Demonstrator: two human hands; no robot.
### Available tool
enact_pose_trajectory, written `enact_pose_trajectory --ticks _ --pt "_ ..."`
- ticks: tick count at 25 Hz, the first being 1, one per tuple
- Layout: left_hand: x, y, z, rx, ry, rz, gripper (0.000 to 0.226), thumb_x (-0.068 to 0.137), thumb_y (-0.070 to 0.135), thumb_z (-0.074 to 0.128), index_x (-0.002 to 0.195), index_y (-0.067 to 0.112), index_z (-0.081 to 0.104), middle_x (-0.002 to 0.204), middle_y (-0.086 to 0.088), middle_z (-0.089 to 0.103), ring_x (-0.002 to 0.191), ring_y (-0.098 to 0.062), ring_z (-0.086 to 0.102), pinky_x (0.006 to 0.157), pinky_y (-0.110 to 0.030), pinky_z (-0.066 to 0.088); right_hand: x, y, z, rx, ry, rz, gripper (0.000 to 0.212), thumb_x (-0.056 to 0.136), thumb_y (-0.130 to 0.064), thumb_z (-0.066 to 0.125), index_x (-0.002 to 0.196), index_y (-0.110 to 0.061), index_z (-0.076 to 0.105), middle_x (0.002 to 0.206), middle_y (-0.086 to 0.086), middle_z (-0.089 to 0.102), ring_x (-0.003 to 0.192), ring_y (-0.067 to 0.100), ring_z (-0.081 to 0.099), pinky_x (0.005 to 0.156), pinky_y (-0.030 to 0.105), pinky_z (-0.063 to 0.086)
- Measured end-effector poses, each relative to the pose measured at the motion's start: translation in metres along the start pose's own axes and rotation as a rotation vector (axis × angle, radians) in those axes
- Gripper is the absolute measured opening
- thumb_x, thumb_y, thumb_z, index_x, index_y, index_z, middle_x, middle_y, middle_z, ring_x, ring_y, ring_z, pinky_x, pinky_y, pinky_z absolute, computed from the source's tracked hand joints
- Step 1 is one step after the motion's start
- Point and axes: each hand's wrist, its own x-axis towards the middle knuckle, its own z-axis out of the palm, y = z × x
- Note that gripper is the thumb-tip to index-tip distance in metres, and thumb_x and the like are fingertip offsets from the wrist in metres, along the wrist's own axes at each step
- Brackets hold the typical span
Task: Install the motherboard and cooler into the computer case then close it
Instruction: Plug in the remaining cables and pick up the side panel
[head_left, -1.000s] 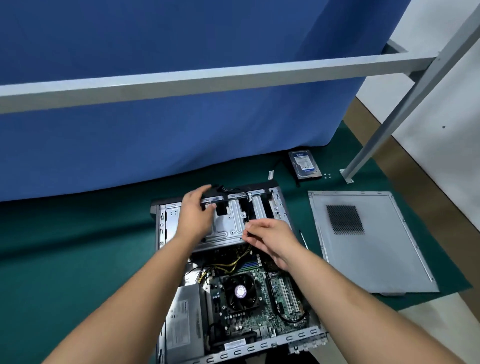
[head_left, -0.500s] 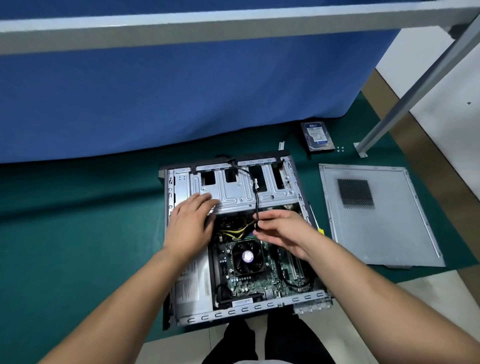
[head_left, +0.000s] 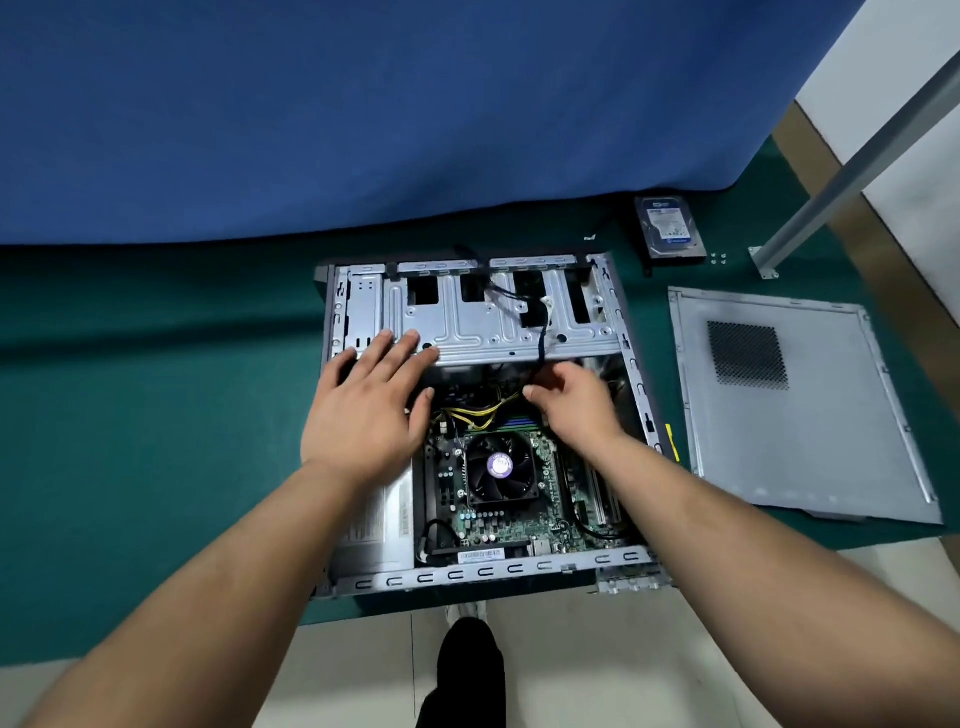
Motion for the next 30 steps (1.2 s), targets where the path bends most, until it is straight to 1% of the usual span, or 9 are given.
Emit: enact_pose_trajectory --ticks 2,4,7,8,12,16,19,23,30 --pt "-0.001 0.001 0.002 0.008 0.020 -0.002 0.051 0.102 0.052 0.027 0.151 0.041 0.039 0.162 0.013 0.037 0.154 -0.009 0.024 0.122 -0.043 0.021 0.015 0.001 0.013 -0.082 0.043 -0.014 0.009 0.092 -0.017 0.072 0.086 -0.010 0.071 0.069 -0.001 0.064 0.064 0.020 0.060 0.057 0.023 0.038" --pt "-0.001 0.000 0.005 0.006 0.042 -0.006 0.051 0.101 0.051 0.029 0.150 0.041 0.041 0.161 0.014 0.038 0.153 -0.008 0.025 0.122 -0.042 0.021 0.030 0.003 0.024 -0.199 0.046 0.012 0.022 0.093 -0.012 0.065 0.072 -0.005 0.065 0.065 0.004 0.058 0.071 0.027 0.059 0.062 0.026 0.036" --pt "0.000 -0.002 0.011 0.010 0.077 -0.008 0.051 0.100 0.051 0.029 0.149 0.042 0.042 0.160 0.017 0.040 0.152 -0.006 0.026 0.121 -0.041 0.021 0.046 0.009 0.033 -0.352 0.009 0.041 0.023 0.098 -0.016 0.057 0.091 0.002 0.070 0.086 0.015 0.062 0.094 0.035 0.065 0.070 0.027 0.038" --pt "0.000 -0.003 0.012 0.013 0.086 -0.009 0.051 0.100 0.051 0.029 0.149 0.043 0.041 0.160 0.018 0.040 0.152 -0.006 0.026 0.121 -0.041 0.021 0.049 0.009 0.034 -0.396 0.021 0.028 0.024 0.098 -0.019 0.059 0.093 0.002 0.069 0.088 0.018 0.062 0.097 0.037 0.066 0.070 0.028 0.039" --pt "0.002 -0.004 0.016 0.012 0.108 -0.007 0.051 0.099 0.052 0.029 0.148 0.044 0.041 0.159 0.020 0.041 0.151 -0.004 0.028 0.121 -0.039 0.021 0.056 0.011 0.041 -0.480 0.085 -0.097 0.018 0.094 -0.019 0.063 0.100 -0.003 0.070 0.096 0.022 0.067 0.090 0.038 0.066 0.068 0.030 0.040" --pt "0.002 -0.005 0.017 0.013 0.117 -0.010 0.052 0.098 0.053 0.030 0.147 0.045 0.043 0.158 0.021 0.041 0.150 -0.003 0.028 0.120 -0.038 0.020 0.056 0.012 0.040 -0.538 0.071 -0.114 0.016 0.092 -0.016 0.062 0.101 -0.004 0.070 0.079 0.011 0.052 0.084 0.037 0.063 0.068 0.031 0.041" --pt "0.002 -0.006 0.017 0.013 0.118 -0.008 0.051 0.098 0.053 0.030 0.147 0.045 0.043 0.158 0.022 0.041 0.150 -0.002 0.028 0.119 -0.037 0.020 0.058 0.013 0.040 -0.556 0.059 -0.140 0.016 0.092 -0.015 0.062 0.102 -0.006 0.069 0.082 0.013 0.054 0.079 0.036 0.057 0.069 0.032 0.042" --pt "0.003 -0.007 0.018 0.011 0.115 -0.009 0.052 0.097 0.054 0.029 0.147 0.046 0.041 0.159 0.023 0.039 0.151 -0.001 0.026 0.120 -0.037 0.019 0.060 0.014 0.041 -0.563 0.040 -0.161 0.020 0.092 -0.016 0.063 0.108 -0.005 0.069 0.103 0.021 0.067 0.091 0.038 0.064 0.073 0.033 0.047" --pt "0.003 -0.006 0.017 0.006 0.117 -0.009 0.052 0.097 0.053 0.030 0.147 0.046 0.041 0.158 0.024 0.039 0.151 0.000 0.026 0.120 -0.037 0.019 0.057 0.011 0.042 -0.587 0.021 -0.161 0.022 0.092 -0.019 0.063 0.111 -0.008 0.069 0.107 0.019 0.068 0.098 0.038 0.066 0.080 0.036 0.052"
